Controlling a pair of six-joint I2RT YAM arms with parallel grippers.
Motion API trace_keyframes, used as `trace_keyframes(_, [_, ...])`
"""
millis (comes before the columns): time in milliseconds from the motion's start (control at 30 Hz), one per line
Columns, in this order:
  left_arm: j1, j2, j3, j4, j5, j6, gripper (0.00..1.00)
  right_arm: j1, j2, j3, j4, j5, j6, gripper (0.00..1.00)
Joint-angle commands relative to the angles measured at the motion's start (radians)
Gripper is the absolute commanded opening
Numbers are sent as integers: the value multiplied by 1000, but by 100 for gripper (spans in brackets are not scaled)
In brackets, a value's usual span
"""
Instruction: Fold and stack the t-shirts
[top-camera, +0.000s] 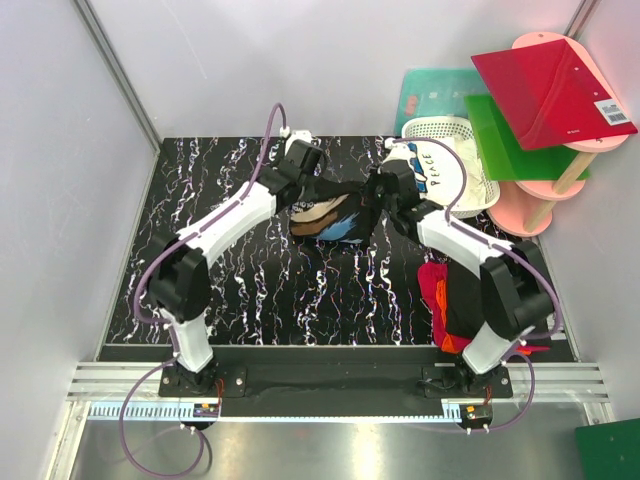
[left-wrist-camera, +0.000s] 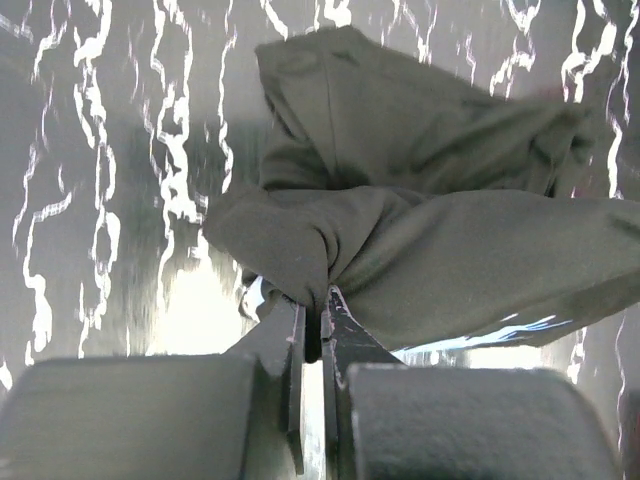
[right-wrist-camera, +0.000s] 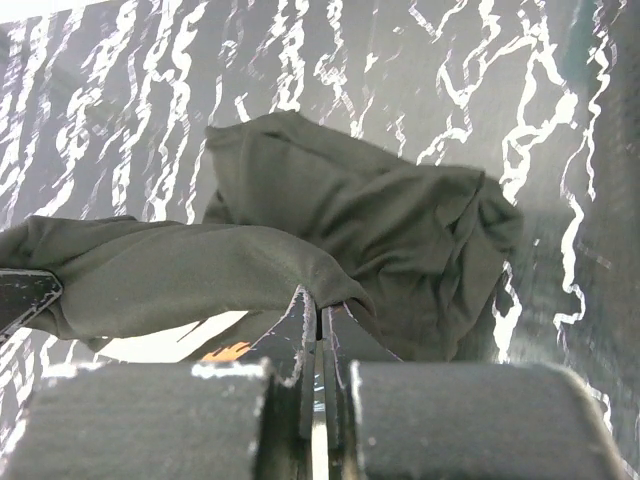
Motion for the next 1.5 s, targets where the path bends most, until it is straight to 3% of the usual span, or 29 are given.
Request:
trace_keyframes(0, [47,127,158,39,95,66,0,-25,91,90,61,75,-27,0])
trace_keyframes(233, [123,331,390,28,261,74,2,-48,246,222,23,178,33,0])
trace_keyframes(333, [156,408,486,39,347,69,9,-54,318,292,6,227,48,1])
trace_keyframes(367, [168,422,523,45,371,69,17,-55,354,314,-6,268,57,1])
trace_keyframes(400, [174,451,540,54,399,72,57,-59,370,334,-17,287,65,1])
trace_keyframes(500, [194,450,554,53,442,60,92,-60,424,404,-43,351,72,6])
trace_keyframes(533, [194,431,533,57,438,57,99,-60,431,427,-48,367,72,15])
trace_keyframes(567, [194,407,464,71,439,58,99,-60,445,437,-51,400,72,22])
trace_keyframes(600, [196,344,416,114,441,57,99,-60,448,441,-51,416,72,41])
trace_keyframes(667, [196,267,247,175,451,52,99,-60,445,449,-52,425,62,58])
trace_keyframes(700, [196,190,188,242,456,48,99,-60,435,442,-52,424,63,71])
trace_keyframes(733, [194,149,131,273,461,43,99,-60,421,413,-43,422,74,92])
trace_keyframes(767, [196,116,30,307,470,40,99,-60,384,388,-32,420,80,99])
trace_keyframes(933, [196,-12,-116,379,504,31,99,-59,203,77,249,315,89,100])
trace_keyframes(967, [196,-20,-133,386,526,29,89,-60,153,41,286,236,89,97])
trace_keyframes(1033, [196,-30,-147,416,553,25,2,-60,117,-17,317,168,98,78])
trace_keyframes(1067, [196,-29,-147,422,577,17,0,-59,103,-19,313,87,96,28])
trace_keyframes(1100, [196,-11,-139,433,591,11,0,-59,105,-14,276,54,94,0])
trace_keyframes(1267, [199,149,46,393,735,-24,0,-60,218,121,186,-189,95,0])
trace_keyframes(1467, [234,444,282,442,919,-169,0,-69,426,378,29,-322,95,0])
